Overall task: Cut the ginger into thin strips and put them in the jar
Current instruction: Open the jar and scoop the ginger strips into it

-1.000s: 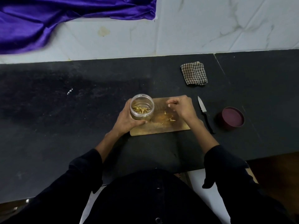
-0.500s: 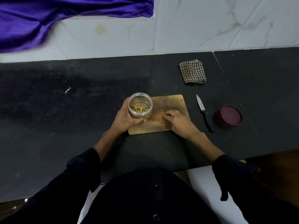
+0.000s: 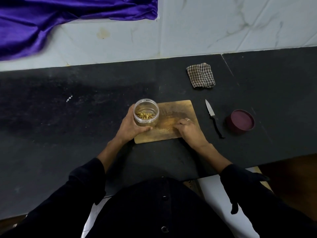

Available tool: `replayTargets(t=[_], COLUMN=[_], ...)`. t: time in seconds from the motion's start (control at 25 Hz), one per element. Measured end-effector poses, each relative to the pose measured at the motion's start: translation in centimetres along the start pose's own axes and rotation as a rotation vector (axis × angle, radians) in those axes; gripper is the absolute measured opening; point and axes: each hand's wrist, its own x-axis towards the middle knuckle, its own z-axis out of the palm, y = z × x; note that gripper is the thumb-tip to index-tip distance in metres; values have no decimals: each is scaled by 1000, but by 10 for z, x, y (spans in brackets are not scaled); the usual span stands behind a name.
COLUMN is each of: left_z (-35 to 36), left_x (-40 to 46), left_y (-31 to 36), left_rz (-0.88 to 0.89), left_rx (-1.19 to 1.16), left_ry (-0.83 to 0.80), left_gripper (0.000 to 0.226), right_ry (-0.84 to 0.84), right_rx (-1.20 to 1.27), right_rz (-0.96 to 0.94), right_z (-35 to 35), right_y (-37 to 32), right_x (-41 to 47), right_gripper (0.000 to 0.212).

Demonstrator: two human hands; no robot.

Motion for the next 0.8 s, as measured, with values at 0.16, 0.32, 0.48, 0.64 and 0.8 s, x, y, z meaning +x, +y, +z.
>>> replayTargets(t=[0.16,0.32,0.48,0.64,0.8], left_z=[0,1,0,0,0], left_x=[0,0,-1,-1,-2], left_y=[0,0,2,2,4], left_rz=[4,14,8,-5,-3], left_rx=[1,1,-2,-6,-18], left_ry=[2,3,-6,-2,-6], left_gripper=[100,102,102,102,99], right_ry=[-14,-58,135,242,171], right_rx=[19,51,546,1308,1487], right_rz=[93,202,754,1017,899], right_z=[-1,0,-15,-37,-54], right_y=[-5,-9,0,5,-21], right_x=[5,10,25,31,45], right_gripper=[17,19,12,10,12])
